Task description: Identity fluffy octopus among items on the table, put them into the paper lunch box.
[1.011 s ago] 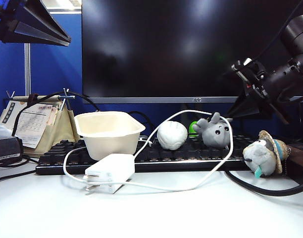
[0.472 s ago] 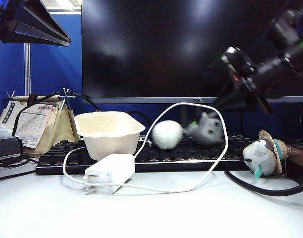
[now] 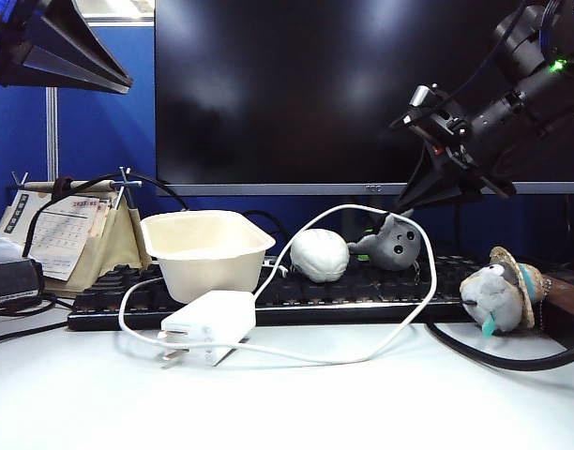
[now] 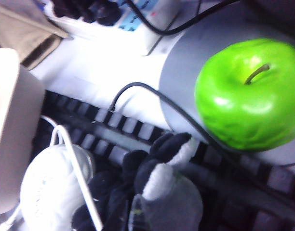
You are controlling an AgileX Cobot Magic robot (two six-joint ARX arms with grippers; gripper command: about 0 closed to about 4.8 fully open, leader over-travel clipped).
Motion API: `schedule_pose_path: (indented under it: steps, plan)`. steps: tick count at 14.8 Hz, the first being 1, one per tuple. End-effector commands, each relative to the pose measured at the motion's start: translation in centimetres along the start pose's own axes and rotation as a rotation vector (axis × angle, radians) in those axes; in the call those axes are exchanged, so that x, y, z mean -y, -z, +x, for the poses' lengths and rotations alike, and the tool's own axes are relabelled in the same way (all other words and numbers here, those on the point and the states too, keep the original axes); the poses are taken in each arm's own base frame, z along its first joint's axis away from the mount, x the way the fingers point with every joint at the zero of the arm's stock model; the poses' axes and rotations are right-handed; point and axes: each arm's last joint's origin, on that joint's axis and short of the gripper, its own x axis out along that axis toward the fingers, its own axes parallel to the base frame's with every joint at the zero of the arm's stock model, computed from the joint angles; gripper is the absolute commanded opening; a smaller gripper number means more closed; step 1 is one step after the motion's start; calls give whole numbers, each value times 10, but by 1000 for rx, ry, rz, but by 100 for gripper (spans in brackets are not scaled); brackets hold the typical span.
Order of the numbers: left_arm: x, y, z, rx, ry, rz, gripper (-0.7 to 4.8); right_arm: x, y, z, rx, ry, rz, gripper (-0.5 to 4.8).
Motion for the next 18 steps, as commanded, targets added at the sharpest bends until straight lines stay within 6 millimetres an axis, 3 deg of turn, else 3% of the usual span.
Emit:
schedule_pose_path:
  steps: [1,8,13,18]
  plan:
    - [1,-3,-1,11,3,12,40,-1,-7,-1,42,25,-58,-5]
    - [1,-3,-1,12,3,13,40,-11,-44,-10,115,11,-126,-5]
    - [1,-3,-1,12,3,13,40,-13,-38,-7,58,1,-98,-5]
    - [1,-3,-1,12,3,12,40,0,-19,11,-58,9,-74,-5]
